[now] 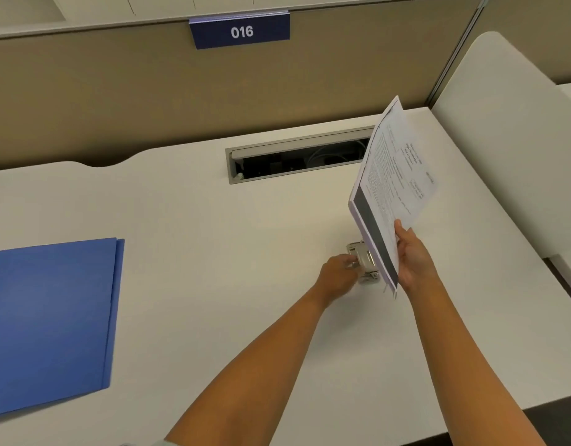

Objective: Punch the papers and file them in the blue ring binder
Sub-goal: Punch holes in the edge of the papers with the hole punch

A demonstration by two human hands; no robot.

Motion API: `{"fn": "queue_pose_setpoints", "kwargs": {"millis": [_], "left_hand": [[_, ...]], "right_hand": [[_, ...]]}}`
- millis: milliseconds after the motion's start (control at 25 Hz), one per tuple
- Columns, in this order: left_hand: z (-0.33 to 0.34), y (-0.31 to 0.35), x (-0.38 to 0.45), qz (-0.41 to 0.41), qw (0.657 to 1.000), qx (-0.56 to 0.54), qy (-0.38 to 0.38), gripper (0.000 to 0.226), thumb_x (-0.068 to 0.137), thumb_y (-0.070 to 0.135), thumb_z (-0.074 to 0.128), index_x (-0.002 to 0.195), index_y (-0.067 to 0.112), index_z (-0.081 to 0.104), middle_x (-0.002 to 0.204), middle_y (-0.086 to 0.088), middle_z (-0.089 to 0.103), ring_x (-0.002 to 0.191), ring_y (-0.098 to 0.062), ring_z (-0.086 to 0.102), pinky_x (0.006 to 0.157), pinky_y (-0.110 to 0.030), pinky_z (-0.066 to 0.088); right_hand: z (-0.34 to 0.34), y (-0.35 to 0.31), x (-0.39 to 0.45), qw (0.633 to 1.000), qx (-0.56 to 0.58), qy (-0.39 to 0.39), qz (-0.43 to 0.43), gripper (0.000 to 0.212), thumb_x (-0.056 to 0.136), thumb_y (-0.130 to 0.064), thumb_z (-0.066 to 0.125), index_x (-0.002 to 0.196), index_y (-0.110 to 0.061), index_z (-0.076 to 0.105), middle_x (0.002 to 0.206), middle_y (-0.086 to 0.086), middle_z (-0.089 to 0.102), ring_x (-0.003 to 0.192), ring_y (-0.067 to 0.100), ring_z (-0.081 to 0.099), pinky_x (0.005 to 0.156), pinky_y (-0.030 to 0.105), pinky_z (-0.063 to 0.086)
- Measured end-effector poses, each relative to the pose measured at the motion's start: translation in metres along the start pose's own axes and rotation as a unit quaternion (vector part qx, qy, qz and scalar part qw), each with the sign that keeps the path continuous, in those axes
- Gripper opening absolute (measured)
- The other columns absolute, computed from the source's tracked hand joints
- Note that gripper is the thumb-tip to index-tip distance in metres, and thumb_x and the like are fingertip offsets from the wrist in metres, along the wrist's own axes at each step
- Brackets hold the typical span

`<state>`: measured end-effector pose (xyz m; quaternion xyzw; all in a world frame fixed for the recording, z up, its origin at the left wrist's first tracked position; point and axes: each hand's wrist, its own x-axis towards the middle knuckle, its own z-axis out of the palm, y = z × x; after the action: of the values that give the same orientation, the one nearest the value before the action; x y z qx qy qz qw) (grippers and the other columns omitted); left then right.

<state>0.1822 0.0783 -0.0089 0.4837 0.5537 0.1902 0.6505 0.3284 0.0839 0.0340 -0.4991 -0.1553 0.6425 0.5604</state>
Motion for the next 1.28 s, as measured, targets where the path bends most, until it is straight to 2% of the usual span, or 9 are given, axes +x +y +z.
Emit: {"fn": "queue_pose_setpoints", "kwargs": {"millis": [120,240,440,560,640,760,920,1080,1280], "left_hand": [[-0.005,-0.004,-0.003,0.005,0.998,0.009,-0.063,0.042,0.097,0.033,0.053,0.136,0.019,0.049,0.138,-0.003,0.052,0.117,-0.025,0.054,0.095,-0.043,0.053],[-0.023,-0.007,-0.015,0.015,0.999,-0.028,-0.039,0.044,0.097,0.029,0.055,0.138,0.016,0.047,0.141,-0.004,0.049,0.125,-0.027,0.051,0.096,-0.043,0.050],[-0.097,-0.040,-0.026,0.048,0.975,-0.046,0.212,0.032,0.091,0.022,0.063,0.122,0.018,0.062,0.125,-0.003,0.064,0.108,-0.024,0.064,0.085,-0.042,0.059],[-0.150,-0.058,-0.042,0.052,0.938,-0.003,0.342,0.025,0.088,0.013,0.066,0.113,0.012,0.067,0.111,-0.001,0.069,0.098,-0.020,0.066,0.085,-0.037,0.058],[-0.176,-0.066,-0.060,0.032,0.920,-0.011,0.389,0.022,0.092,0.010,0.060,0.113,0.009,0.066,0.106,-0.003,0.068,0.091,-0.020,0.066,0.077,-0.028,0.057],[-0.190,-0.079,-0.075,-0.011,0.924,-0.046,0.380,0.022,0.097,0.013,0.054,0.116,0.010,0.064,0.108,-0.008,0.068,0.083,-0.021,0.068,0.067,-0.024,0.058],[-0.172,-0.092,-0.077,-0.025,0.950,0.019,0.312,0.030,0.097,0.021,0.056,0.124,0.010,0.061,0.122,-0.007,0.065,0.106,-0.022,0.063,0.091,-0.029,0.054],[-0.150,-0.090,-0.076,-0.005,0.957,0.104,0.270,0.049,0.085,0.021,0.073,0.128,0.008,0.055,0.117,-0.005,0.054,0.100,-0.014,0.053,0.082,-0.018,0.045],[-0.135,-0.089,-0.073,-0.016,0.952,0.135,0.273,0.067,0.081,0.018,0.077,0.140,0.011,0.045,0.130,-0.008,0.048,0.116,-0.021,0.053,0.096,-0.029,0.050]], "right_hand": [[0.004,0.008,0.001,1.000,0.013,-0.012,0.010,0.038,0.094,-0.034,0.055,0.130,-0.021,0.056,0.123,0.007,0.065,0.103,0.029,0.067,0.080,0.049,0.056],[0.009,0.022,0.004,0.999,0.001,-0.027,0.021,0.041,0.093,-0.036,0.056,0.132,-0.024,0.054,0.129,0.007,0.061,0.119,0.034,0.057,0.089,0.051,0.046],[0.030,0.052,0.005,0.996,-0.071,-0.038,0.043,0.037,0.094,-0.033,0.054,0.129,-0.024,0.055,0.124,0.006,0.065,0.111,0.032,0.062,0.093,0.050,0.047],[0.044,0.074,0.004,0.986,-0.161,-0.013,0.040,0.031,0.095,-0.028,0.053,0.125,-0.019,0.057,0.118,0.004,0.067,0.103,0.029,0.065,0.073,0.038,0.057],[0.050,0.090,0.005,0.980,-0.195,0.006,0.036,0.025,0.096,-0.022,0.053,0.120,-0.017,0.058,0.115,0.001,0.068,0.099,0.024,0.066,0.071,0.036,0.058],[0.049,0.112,0.010,0.967,-0.254,0.024,0.030,0.029,0.095,-0.017,0.055,0.123,-0.013,0.057,0.119,0.003,0.066,0.100,0.025,0.065,0.091,0.048,0.052],[0.040,0.124,0.008,0.938,-0.347,0.029,0.008,0.032,0.094,-0.021,0.056,0.125,-0.013,0.058,0.120,0.006,0.065,0.102,0.029,0.064,0.092,0.053,0.051],[0.037,0.121,0.012,0.897,-0.439,0.045,-0.025,0.033,0.094,-0.024,0.054,0.123,-0.010,0.058,0.121,0.007,0.064,0.107,0.030,0.061,0.095,0.048,0.049],[0.039,0.114,0.018,0.847,-0.524,0.071,-0.049,0.035,0.094,-0.020,0.051,0.124,-0.004,0.055,0.123,0.013,0.061,0.111,0.033,0.057,0.095,0.046,0.048]]}}
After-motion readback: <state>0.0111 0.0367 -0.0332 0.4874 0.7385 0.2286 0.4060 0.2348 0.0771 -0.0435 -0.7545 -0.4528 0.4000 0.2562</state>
